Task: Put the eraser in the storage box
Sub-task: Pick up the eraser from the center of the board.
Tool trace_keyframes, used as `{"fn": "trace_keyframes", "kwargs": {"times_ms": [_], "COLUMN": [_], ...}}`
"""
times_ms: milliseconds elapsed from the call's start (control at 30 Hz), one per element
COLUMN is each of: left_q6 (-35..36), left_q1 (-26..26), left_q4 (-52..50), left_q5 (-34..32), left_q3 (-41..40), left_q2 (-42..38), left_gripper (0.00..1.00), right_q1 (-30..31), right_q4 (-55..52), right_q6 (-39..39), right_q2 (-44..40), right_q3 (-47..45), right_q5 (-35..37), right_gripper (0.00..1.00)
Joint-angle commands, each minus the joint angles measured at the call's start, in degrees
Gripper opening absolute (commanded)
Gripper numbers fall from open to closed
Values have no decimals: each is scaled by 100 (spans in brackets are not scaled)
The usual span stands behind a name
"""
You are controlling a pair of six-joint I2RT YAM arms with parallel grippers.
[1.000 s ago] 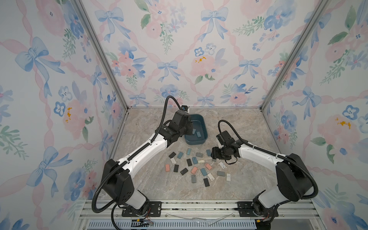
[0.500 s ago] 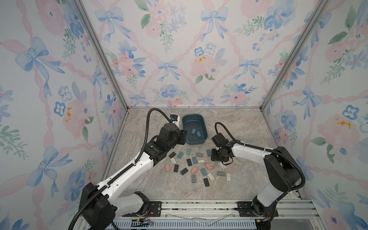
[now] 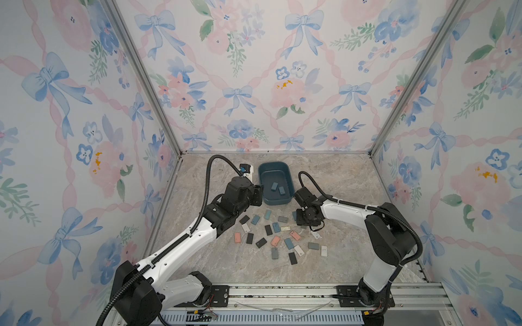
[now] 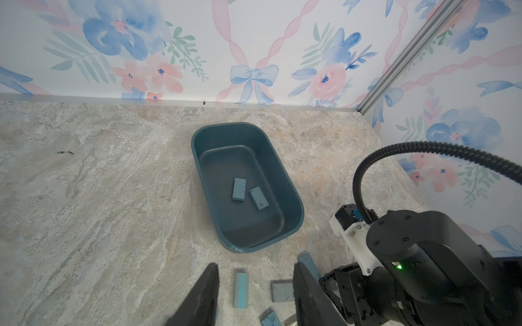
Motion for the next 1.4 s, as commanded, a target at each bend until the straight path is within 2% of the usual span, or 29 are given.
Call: {"fn": "trace_keyframes", "kwargs": {"times_ms": [0,100,300,467,1000,1200,1367], "left_q6": [2,3,3,0,8,-13,-54], "left_q1": [-25,-28,-23,-21,-25,-21,-14], "left_q4": [87,88,89,84,92,85,82], "left_q5": [-80,-86,-109,-155,-331,-407,-505], "left_q3": [-112,-147,-179,-219,-350,-446,-568], "left_q2": [-145,-172,-186,-225,-300,-340,-396], "left_gripper": [46,46,45,45,45,44,44], "right_q1": [109,126,129,135,-9,-127,-187], "right_q4": [-461,-443,-315,-297,-708,-1025,-1235], "right_q6": [164,192,210,206,-96,-477,-894], "right_q2": [212,167,179,167,-318,-561,-400], "right_q3": [-51,-130,-188,-184,251,765,1636], "right_q5": [48,23,-154,-165,18,102,49], "right_gripper": [48,45,29,21,22,22,23]}}
